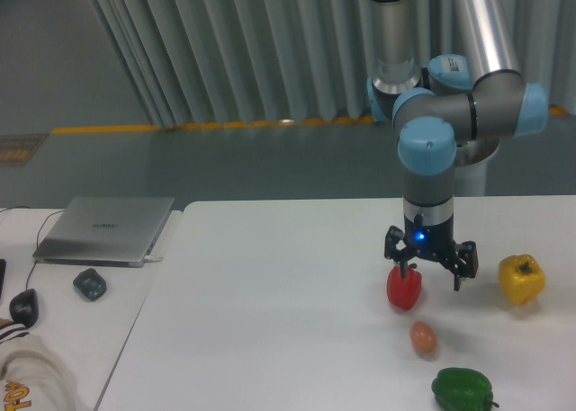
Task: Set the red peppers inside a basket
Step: 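Lower the open gripper over the red bell pepper and close on it, then lift the red pepper slightly above the table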
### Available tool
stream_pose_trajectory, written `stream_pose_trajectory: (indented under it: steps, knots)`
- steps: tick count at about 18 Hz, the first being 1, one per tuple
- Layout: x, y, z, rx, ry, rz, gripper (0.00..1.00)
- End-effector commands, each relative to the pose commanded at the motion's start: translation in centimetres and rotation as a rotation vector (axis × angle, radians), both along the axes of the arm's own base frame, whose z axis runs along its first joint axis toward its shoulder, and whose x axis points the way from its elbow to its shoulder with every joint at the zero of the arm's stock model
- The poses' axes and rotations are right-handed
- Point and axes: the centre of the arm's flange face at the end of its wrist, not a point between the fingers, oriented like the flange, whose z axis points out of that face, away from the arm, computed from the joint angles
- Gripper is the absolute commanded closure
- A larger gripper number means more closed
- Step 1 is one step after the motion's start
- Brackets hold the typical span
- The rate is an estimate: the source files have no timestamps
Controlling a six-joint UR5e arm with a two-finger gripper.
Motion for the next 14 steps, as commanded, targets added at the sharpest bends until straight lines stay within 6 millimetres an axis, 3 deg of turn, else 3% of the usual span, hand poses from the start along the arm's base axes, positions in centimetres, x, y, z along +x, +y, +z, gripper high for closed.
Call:
stream_pose_trajectory:
  steps: [4, 14]
  knots:
    - [1.4, 1.0, 0.1, 0.002, 0.002, -0.028, 0.0]
    - [3.6, 2.3, -2.6, -0.061, -0.008, -0.104, 0.0]
